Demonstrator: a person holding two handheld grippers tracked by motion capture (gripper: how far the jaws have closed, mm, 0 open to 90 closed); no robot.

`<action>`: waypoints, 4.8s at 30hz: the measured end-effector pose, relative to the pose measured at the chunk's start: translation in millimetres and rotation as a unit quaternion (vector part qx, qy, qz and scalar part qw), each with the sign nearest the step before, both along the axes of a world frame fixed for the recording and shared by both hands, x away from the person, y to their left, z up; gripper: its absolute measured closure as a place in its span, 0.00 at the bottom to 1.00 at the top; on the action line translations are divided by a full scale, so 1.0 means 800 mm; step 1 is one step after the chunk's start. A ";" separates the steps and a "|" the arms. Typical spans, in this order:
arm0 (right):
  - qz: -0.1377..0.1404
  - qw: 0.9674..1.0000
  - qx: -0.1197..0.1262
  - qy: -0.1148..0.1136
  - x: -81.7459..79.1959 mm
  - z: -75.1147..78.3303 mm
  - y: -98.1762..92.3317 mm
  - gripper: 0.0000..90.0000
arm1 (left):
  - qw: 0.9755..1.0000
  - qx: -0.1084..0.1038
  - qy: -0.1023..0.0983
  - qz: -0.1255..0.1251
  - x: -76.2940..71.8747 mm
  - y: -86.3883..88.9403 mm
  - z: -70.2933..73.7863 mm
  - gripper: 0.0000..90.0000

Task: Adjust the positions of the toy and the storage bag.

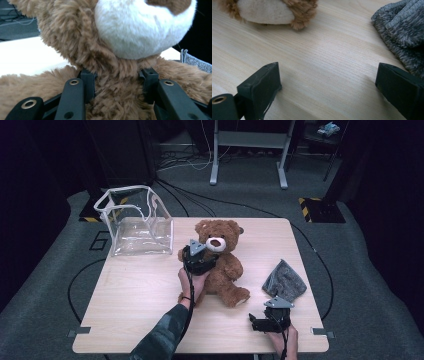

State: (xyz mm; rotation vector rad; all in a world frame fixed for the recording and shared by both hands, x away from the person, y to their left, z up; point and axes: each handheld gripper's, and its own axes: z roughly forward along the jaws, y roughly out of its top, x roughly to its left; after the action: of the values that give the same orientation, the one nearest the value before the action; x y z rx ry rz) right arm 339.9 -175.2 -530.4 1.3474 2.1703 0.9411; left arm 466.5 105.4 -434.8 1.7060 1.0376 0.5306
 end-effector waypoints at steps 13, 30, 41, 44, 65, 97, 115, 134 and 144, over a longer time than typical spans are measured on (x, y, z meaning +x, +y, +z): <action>0.000 1.000 0.002 0.002 0.000 0.000 0.000 0.06 | 0.999 -0.009 -0.026 -0.017 -0.005 0.024 0.031 0.65; -0.001 1.000 0.002 0.001 0.000 0.000 0.000 0.06 | 1.000 -0.007 -0.024 -0.019 -0.016 0.075 0.064 0.64; 0.000 1.000 0.001 0.002 0.000 0.000 0.000 0.06 | 1.000 -0.006 -0.015 -0.010 -0.024 0.115 0.072 0.64; -0.001 1.000 0.002 0.002 0.000 0.000 0.000 0.06 | 1.000 0.003 -0.015 -0.008 -0.027 0.127 0.074 0.64; -0.002 1.000 -0.001 0.000 -0.001 0.000 0.000 0.06 | 1.000 -0.010 -0.007 0.029 -0.052 0.200 0.080 0.63; -0.004 1.000 0.000 0.001 -0.001 0.000 0.000 0.06 | 0.998 0.015 0.046 0.044 -0.095 0.309 0.086 0.64; -0.004 1.000 0.000 0.001 -0.001 0.000 0.000 0.06 | 0.986 0.004 0.164 0.028 -0.088 0.346 0.017 0.64; -0.005 1.000 -0.001 0.000 -0.001 0.000 0.000 0.06 | 0.966 0.030 0.256 0.023 -0.069 0.342 -0.036 0.59; 0.005 1.000 -0.009 -0.002 -0.001 0.001 0.001 0.05 | 0.966 0.034 0.255 0.029 -0.063 0.338 -0.030 0.29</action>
State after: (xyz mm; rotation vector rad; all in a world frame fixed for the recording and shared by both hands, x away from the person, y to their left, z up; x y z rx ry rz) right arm 339.3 -174.7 -529.9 1.3274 2.1796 0.9242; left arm 415.8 375.8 -458.7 1.9275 1.4482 0.1601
